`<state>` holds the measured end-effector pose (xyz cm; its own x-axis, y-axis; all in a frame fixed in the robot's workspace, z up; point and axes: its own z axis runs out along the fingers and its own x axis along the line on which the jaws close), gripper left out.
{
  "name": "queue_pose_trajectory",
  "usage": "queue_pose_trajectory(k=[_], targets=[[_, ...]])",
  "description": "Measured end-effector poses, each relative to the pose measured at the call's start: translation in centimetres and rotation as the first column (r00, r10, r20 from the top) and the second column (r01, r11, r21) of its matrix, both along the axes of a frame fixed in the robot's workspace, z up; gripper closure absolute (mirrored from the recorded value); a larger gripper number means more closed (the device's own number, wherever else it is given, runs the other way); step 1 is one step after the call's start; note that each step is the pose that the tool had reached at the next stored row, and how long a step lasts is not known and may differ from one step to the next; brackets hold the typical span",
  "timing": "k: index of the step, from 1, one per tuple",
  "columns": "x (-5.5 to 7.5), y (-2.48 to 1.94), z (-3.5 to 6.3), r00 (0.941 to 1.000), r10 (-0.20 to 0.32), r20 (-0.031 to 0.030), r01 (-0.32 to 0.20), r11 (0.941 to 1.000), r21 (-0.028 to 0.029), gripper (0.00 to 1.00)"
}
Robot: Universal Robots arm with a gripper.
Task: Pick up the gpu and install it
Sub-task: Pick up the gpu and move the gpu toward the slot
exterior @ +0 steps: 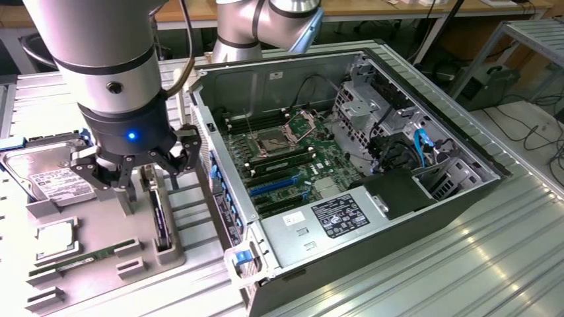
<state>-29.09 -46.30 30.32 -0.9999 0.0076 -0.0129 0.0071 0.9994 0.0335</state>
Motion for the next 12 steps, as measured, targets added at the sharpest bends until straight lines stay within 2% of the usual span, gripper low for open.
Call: queue_pose_trajectory(k=[12], targets=[[0.0,0.00,-1.25,1.0000,0.007,0.0000,-0.007,1.0000,0.0000,0.40]])
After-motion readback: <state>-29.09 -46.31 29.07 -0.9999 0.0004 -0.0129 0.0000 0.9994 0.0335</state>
